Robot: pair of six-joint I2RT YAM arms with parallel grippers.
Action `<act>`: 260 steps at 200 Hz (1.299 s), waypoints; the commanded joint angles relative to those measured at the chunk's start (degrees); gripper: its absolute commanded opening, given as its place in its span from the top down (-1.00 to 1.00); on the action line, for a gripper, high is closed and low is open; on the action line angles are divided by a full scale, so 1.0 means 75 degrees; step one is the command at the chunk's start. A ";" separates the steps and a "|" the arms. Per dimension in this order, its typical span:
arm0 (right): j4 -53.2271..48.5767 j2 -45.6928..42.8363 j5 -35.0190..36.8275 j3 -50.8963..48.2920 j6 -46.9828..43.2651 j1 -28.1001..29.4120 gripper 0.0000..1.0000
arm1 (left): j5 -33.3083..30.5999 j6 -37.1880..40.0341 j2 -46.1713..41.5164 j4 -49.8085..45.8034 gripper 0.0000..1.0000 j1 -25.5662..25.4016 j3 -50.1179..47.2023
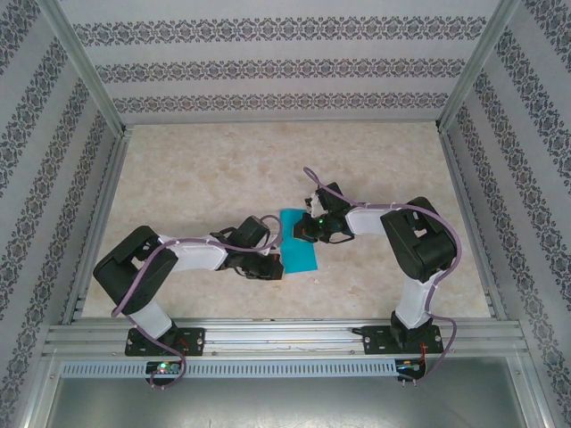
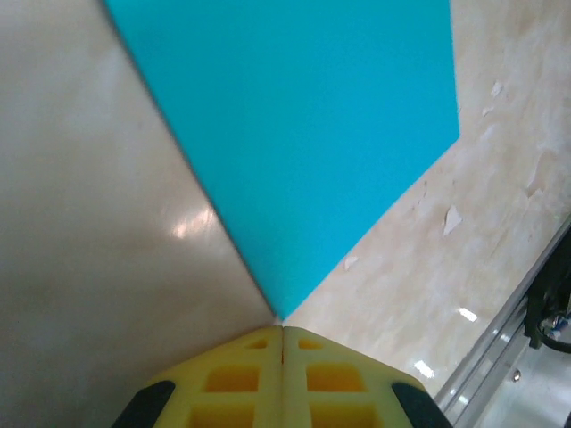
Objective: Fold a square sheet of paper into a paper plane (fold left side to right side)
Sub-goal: First fold the square sheet of paper in half at the center of the table, then hold the square sheet of paper at the center of the table.
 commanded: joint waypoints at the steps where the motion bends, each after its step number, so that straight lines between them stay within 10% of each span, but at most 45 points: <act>1: -0.0701 0.0172 0.1105 -0.0240 -0.0193 -0.0089 1.00 | 0.0319 -0.0159 -0.0416 -0.0250 0.97 0.0261 0.0105; 107: -0.0644 0.0112 0.1055 -0.0218 -0.0136 0.0017 1.00 | -0.0101 0.0509 0.1433 -0.0403 1.00 0.0594 0.2096; 260: -0.0584 -0.2501 0.0602 -0.1138 0.0612 0.0171 1.00 | -0.0442 -0.0342 0.1614 -0.0196 1.00 0.0441 0.1234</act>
